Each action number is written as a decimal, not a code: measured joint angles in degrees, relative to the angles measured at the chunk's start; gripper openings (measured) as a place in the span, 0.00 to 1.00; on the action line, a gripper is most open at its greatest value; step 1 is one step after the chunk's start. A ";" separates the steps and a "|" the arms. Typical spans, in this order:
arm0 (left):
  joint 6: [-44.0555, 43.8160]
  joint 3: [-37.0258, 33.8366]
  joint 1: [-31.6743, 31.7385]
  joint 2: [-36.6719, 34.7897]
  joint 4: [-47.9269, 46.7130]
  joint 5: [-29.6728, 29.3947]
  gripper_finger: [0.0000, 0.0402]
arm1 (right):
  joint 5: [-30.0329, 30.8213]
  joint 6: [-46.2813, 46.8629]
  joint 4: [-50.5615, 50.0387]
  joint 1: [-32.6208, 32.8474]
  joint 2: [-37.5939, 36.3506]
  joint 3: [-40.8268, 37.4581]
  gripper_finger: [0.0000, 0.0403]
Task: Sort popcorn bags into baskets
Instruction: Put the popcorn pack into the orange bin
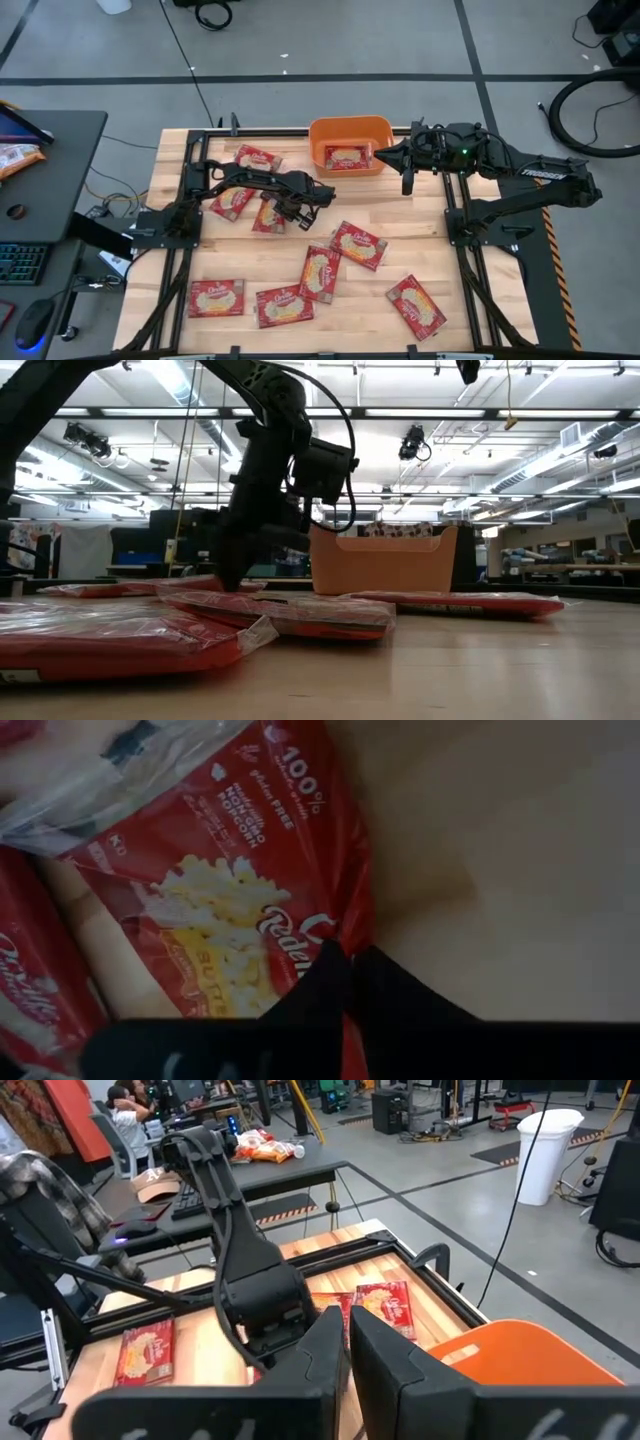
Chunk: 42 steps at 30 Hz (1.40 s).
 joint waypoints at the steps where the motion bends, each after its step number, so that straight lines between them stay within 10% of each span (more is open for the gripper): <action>1: 0.69 -0.04 -0.32 -0.13 -0.47 0.17 0.04 | 0.01 -0.36 -0.01 0.00 0.00 0.00 0.07; 19: 42.37 18.23 -2.75 -6.27 5.64 5.01 0.06 | 0.98 -2.21 -0.03 -0.52 0.17 0.00 0.07; 31: 75.26 22.06 0.81 -5.80 30.01 -12.31 0.09 | 2.14 2.32 0.49 -0.46 -1.37 0.00 0.07; 42: 77.00 22.04 9.94 0.17 31.90 -12.34 0.10 | 2.08 6.95 2.57 -0.23 -2.97 0.02 0.07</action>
